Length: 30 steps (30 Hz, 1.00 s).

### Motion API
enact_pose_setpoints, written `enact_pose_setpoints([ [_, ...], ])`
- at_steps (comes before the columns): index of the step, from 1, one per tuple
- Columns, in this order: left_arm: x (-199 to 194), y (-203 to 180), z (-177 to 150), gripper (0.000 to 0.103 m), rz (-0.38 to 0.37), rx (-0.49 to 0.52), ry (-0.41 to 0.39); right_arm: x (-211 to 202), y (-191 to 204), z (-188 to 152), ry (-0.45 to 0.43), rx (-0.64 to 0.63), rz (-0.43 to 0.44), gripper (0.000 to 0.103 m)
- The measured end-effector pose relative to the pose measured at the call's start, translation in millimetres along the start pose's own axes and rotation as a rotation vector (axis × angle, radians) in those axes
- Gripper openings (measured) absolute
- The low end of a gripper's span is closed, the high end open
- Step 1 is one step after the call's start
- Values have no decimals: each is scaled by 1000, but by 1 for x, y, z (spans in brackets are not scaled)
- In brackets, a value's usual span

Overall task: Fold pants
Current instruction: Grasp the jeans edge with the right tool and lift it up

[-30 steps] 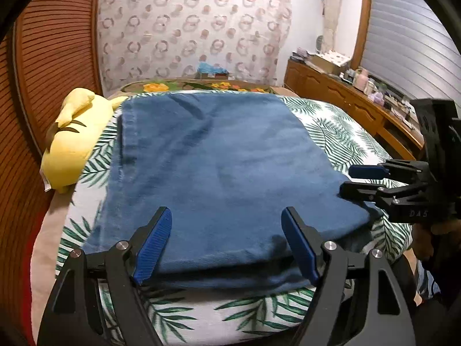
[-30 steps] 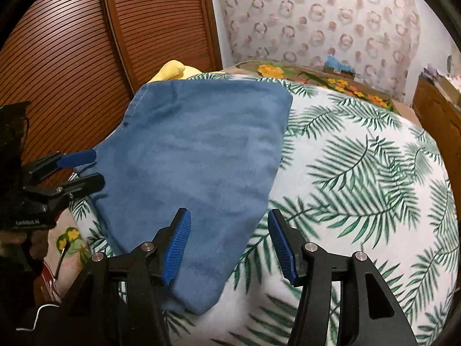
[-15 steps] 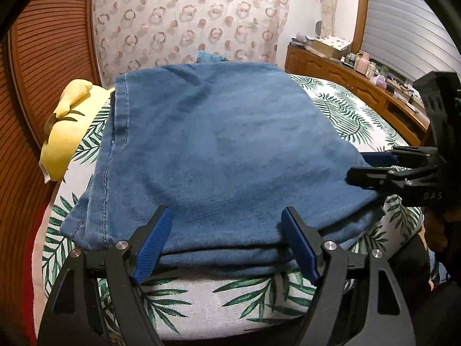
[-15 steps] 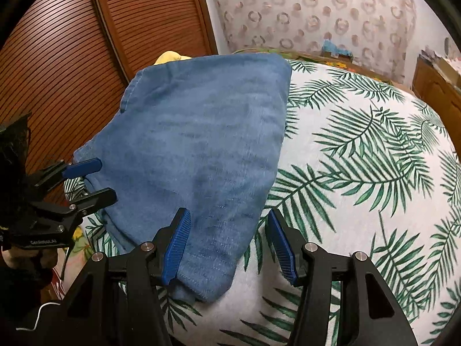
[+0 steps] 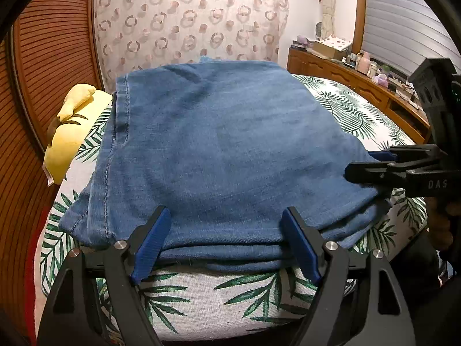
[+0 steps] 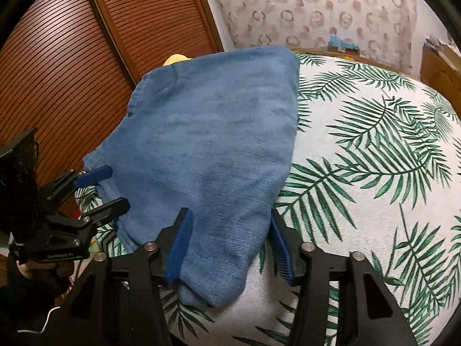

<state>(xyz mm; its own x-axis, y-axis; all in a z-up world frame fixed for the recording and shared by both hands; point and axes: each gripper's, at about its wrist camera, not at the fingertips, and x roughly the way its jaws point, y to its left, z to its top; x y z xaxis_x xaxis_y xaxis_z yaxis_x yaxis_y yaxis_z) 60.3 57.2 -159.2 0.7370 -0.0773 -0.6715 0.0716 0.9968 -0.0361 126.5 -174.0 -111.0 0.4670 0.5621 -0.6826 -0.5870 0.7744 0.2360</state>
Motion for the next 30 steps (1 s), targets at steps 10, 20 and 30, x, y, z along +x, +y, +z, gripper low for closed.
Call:
enact_pose_setpoints([
  [10, -2, 2, -5, 80, -5, 3, -15, -12, 10, 12, -52, -29, 33, 16],
  [20, -6, 4, -9, 80, -17, -5, -26, -28, 32, 35, -124, -100, 85, 16],
  [30, -17, 15, -11, 80, -33, -41, -32, -24, 57, 55, -143, -169, 118, 15],
])
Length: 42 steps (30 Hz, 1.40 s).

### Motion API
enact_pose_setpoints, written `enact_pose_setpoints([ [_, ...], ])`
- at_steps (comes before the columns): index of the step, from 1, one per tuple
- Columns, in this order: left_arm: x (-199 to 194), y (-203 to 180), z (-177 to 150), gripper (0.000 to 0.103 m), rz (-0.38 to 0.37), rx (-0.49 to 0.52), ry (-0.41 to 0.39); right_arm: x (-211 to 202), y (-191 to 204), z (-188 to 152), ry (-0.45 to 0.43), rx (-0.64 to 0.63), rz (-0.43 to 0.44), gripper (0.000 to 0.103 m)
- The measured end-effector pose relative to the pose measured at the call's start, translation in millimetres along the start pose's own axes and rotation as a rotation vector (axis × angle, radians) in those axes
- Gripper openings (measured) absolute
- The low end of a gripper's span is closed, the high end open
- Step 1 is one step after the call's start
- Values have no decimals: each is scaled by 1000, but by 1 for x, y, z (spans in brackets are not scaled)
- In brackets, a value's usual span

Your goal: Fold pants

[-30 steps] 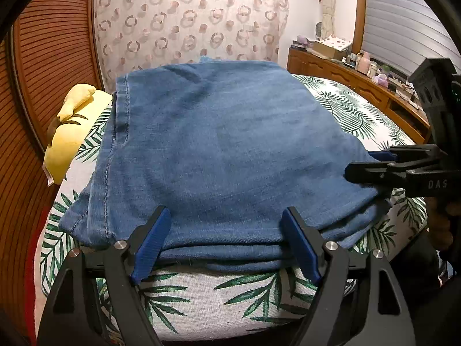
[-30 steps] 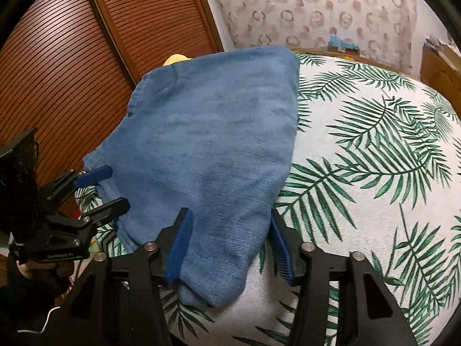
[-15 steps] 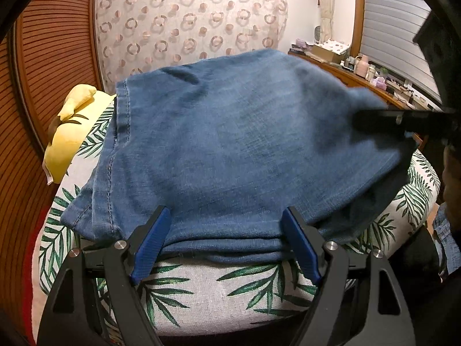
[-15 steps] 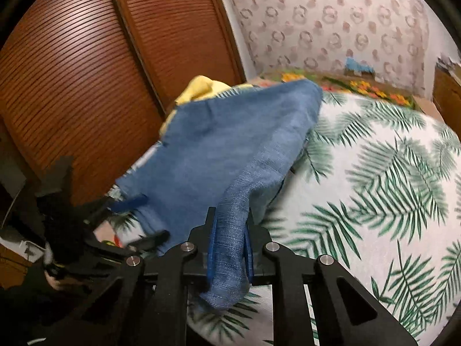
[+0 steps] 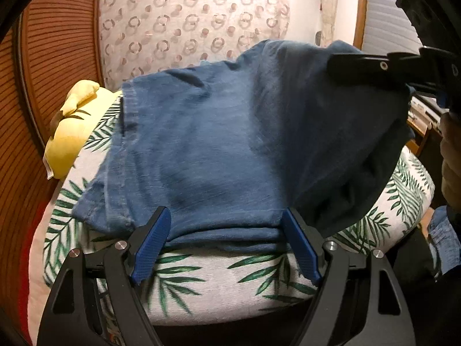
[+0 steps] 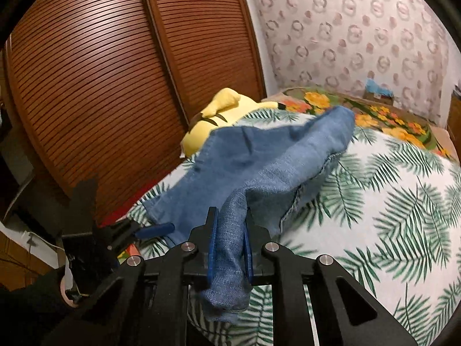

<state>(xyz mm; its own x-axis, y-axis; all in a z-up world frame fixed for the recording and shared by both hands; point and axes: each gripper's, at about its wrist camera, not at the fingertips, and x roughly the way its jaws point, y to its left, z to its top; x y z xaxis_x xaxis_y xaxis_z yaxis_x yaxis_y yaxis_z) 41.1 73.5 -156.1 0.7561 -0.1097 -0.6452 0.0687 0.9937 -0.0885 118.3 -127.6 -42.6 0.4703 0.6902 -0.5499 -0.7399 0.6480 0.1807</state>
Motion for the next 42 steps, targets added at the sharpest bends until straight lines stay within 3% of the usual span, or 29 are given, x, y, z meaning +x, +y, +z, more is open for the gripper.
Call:
enact_pose_setpoints([
  [6, -30, 22, 7, 80, 4, -65, -51, 17, 24, 21, 1, -75, 36, 15],
  [16, -84, 79, 9, 80, 151, -152, -131, 91, 58, 46, 65, -129, 145, 14],
  [22, -97, 98, 6, 80, 211, -198, -149, 141, 65, 48, 147, -140, 183, 14],
  [28, -99, 103, 6, 80, 214, -201, -154, 183, 64, 45, 213, -130, 190, 15],
  [33, -99, 103, 10, 80, 206, -198, -158, 172, 60, 52, 194, -158, 192, 22],
  [37, -100, 96, 19, 80, 192, -182, -172, 143, 58, 66, 118, -175, 151, 49],
  [42, -96, 85, 34, 80, 158, -147, -182, 111, 33, 88, 19, -174, 63, 54],
])
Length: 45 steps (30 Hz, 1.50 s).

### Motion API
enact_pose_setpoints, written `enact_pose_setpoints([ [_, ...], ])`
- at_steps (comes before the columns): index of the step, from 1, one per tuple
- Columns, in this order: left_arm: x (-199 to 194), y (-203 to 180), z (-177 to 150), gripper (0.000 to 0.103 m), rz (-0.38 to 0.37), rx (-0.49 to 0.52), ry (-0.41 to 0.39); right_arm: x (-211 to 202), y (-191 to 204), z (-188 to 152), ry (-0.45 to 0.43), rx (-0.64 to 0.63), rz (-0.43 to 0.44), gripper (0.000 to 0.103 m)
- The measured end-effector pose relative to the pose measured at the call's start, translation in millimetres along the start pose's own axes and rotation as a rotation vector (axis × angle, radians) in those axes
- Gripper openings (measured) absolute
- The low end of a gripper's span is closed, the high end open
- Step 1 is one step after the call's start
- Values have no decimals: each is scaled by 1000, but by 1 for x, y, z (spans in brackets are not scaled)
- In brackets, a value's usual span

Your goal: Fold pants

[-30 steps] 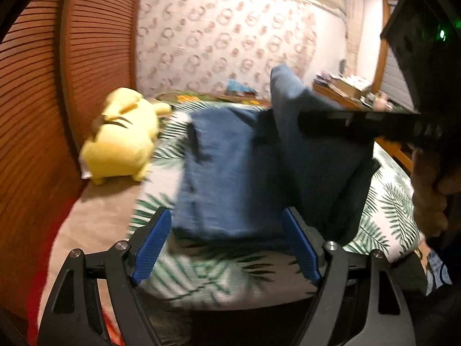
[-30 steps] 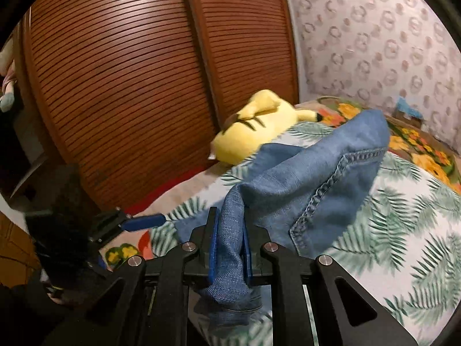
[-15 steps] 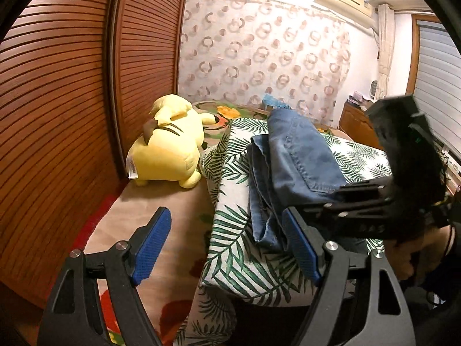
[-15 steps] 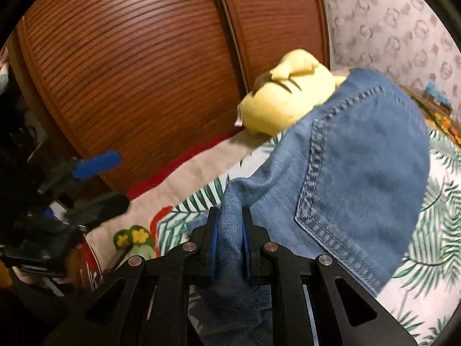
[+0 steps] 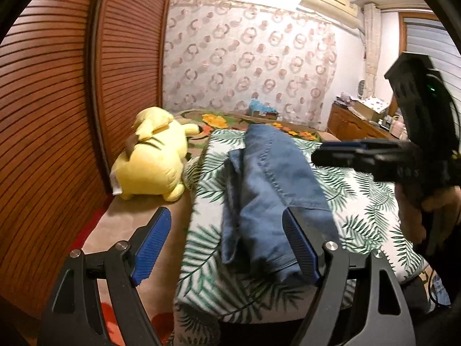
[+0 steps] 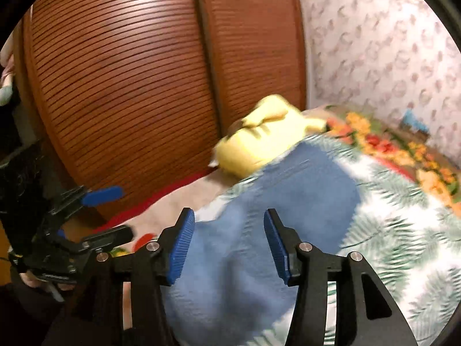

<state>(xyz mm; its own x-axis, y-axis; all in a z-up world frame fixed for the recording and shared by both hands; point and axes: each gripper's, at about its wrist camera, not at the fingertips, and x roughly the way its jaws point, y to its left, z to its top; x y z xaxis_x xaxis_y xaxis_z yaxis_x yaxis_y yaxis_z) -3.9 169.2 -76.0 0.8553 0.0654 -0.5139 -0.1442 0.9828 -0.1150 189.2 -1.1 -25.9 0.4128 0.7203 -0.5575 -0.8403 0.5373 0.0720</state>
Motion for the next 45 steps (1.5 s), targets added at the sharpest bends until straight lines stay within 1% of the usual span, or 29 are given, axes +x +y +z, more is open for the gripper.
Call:
enact_pose_setpoints([
  [3, 11, -8, 5, 80, -23, 13, 14, 0, -21, 3, -1, 17, -61, 59],
  [6, 27, -13, 7, 80, -52, 17, 39, 13, -38, 3, 18, 15, -127, 62],
  [8, 44, -14, 5, 79, -66, 9, 82, 20, -42, 0, 36, 20, -150, 63],
  [10, 56, -13, 2, 67, -64, 7, 115, 35, -47, 3, 55, 31, -164, 64],
  [11, 59, -13, 1, 64, -65, 6, 126, 34, -46, 4, 60, 36, -169, 64],
  [12, 63, -11, -1, 57, -68, 4, 139, 41, -49, 4, 66, 42, -170, 65],
  [13, 68, -9, -4, 52, -77, -2, 157, 50, -50, 8, 71, 49, -169, 65],
  [18, 78, -8, -16, 40, -99, -3, 200, 67, -67, 12, 85, 84, -147, 67],
  [21, 80, -10, -21, 35, -102, 9, 215, 80, -75, 16, 87, 93, -134, 72],
  [24, 80, -13, -25, 34, -93, 21, 216, 90, -80, 20, 87, 95, -118, 76],
  [27, 80, -10, -25, 34, -101, 1, 220, 104, -92, 20, 90, 92, -111, 79],
  [31, 80, -11, -27, 34, -100, -11, 222, 107, -99, 10, 103, 114, -106, 86],
  [34, 82, -10, -27, 34, -95, -15, 223, 110, -102, 8, 115, 127, -92, 89],
  [37, 82, -10, -26, 34, -93, -23, 223, 119, -106, 7, 142, 145, -50, 89],
  [39, 82, -10, -26, 34, -93, -28, 222, 125, -109, 8, 160, 156, -2, 89],
  [45, 82, -7, -28, 34, -99, -47, 216, 135, -120, 10, 176, 175, 51, 89],
])
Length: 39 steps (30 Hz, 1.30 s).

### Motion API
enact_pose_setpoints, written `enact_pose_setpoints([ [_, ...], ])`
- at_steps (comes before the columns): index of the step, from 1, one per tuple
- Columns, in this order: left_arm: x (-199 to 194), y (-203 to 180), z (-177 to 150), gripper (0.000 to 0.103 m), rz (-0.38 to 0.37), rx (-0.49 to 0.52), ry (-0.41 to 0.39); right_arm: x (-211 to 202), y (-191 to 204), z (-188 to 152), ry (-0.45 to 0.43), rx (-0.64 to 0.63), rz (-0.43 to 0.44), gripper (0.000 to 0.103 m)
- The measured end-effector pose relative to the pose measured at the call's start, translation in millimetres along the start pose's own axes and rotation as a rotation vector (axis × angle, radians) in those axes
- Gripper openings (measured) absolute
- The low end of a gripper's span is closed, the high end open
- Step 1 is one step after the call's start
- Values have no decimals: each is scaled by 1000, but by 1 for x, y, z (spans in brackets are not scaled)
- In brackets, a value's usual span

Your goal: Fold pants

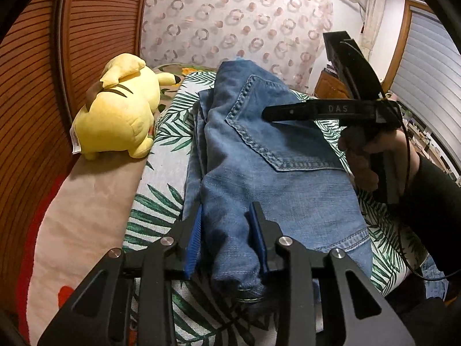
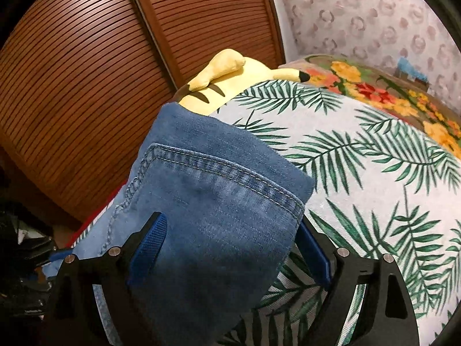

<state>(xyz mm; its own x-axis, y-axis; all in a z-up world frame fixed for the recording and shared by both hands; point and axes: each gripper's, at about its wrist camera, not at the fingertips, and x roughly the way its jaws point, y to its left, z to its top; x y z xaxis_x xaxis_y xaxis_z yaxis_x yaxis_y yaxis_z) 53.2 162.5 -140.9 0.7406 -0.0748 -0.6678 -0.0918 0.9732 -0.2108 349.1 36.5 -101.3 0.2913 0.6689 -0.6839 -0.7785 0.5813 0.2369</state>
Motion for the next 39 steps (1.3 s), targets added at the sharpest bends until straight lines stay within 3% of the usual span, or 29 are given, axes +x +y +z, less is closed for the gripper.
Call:
enact_pose_setpoints([
  [3, 0, 7, -3, 43, -8, -41, -9, 4, -7, 1, 10, 17, 27, 88],
  [8, -1, 9, -5, 43, -22, -68, -10, 7, -13, 4, 17, 21, 59, 78],
  [11, -3, 5, -5, 32, -36, -53, -10, 9, -12, 7, 17, 9, 66, 65],
  [13, -5, 2, -4, 22, -43, -50, -13, 6, -10, 9, 12, -3, 72, 51],
  [18, -14, 2, 0, 16, -42, -44, -28, -7, 7, 16, -14, -61, 64, 34],
  [27, -23, 24, 32, 16, -15, -77, -89, -29, 31, 58, -103, -136, 87, 29],
  [39, 29, 45, 125, 15, 6, -23, -99, 19, -23, 122, -132, -51, 41, 29],
])
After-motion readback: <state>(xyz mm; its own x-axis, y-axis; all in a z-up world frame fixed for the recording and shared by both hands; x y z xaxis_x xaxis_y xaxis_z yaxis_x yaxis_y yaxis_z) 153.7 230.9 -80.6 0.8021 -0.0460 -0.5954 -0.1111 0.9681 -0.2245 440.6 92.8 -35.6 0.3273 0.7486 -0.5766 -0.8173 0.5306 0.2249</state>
